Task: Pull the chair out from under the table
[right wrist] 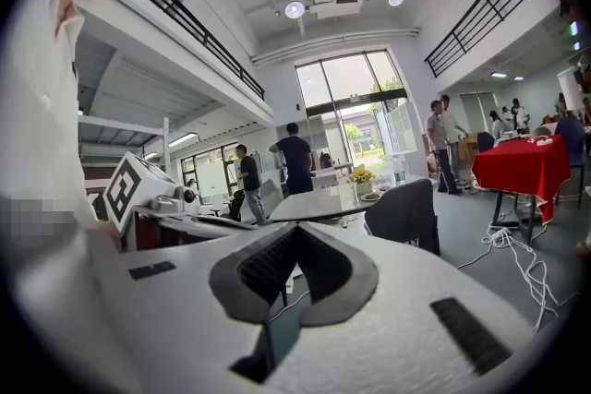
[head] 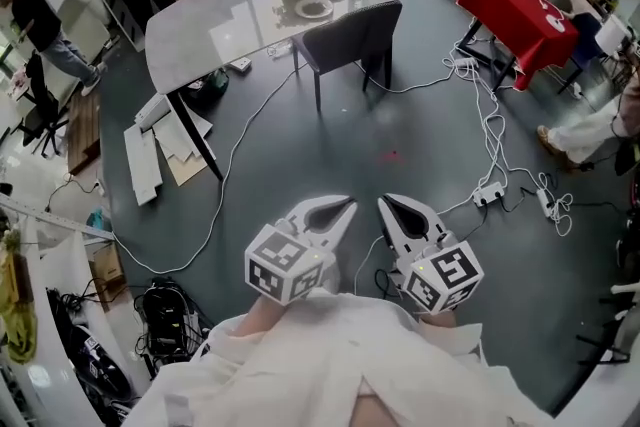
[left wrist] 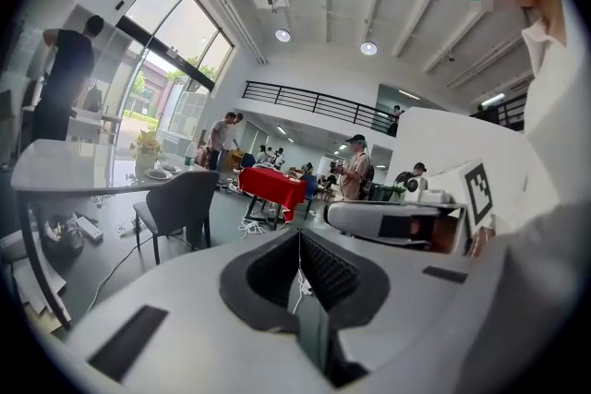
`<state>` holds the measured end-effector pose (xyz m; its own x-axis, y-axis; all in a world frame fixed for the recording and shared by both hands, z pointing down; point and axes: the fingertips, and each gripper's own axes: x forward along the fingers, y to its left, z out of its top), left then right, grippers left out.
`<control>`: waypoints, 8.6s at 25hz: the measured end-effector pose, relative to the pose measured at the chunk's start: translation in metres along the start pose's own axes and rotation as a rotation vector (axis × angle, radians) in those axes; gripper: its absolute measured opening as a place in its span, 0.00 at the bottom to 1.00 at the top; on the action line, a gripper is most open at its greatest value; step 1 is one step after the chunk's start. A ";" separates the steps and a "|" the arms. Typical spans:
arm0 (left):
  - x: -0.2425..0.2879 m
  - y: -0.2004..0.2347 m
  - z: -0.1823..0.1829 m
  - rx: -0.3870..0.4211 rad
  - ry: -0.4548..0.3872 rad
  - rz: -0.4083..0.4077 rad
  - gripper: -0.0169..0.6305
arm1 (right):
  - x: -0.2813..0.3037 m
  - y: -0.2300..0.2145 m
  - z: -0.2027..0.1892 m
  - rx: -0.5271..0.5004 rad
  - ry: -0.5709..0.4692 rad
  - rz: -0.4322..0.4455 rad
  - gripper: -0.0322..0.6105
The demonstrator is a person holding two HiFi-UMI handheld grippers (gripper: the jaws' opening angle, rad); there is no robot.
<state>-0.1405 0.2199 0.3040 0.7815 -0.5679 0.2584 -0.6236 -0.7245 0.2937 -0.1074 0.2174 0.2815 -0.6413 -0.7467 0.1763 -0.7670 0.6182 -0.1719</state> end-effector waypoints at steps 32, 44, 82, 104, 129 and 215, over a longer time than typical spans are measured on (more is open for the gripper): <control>0.176 0.272 0.110 -0.043 0.056 -0.093 0.05 | 0.263 -0.215 0.079 0.041 -0.021 -0.156 0.05; 0.286 0.356 0.171 -0.027 0.061 -0.025 0.05 | 0.346 -0.333 0.119 0.056 -0.020 -0.097 0.05; 0.417 0.483 0.220 -0.133 0.076 0.114 0.05 | 0.466 -0.479 0.126 0.094 0.113 -0.001 0.05; 0.406 0.565 0.153 0.106 0.209 0.168 0.05 | 0.528 -0.484 0.076 -0.155 0.352 0.073 0.05; 0.421 0.591 0.096 0.223 0.397 0.082 0.32 | 0.554 -0.490 0.016 -0.856 0.699 0.367 0.40; 0.489 0.552 0.017 0.676 0.725 -0.138 0.34 | 0.544 -0.550 -0.077 -1.279 1.089 0.555 0.25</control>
<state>-0.1026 -0.4646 0.5768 0.5045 -0.2496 0.8265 -0.2099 -0.9640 -0.1630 -0.0353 -0.5099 0.5462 -0.1193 -0.2449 0.9622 0.3330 0.9031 0.2712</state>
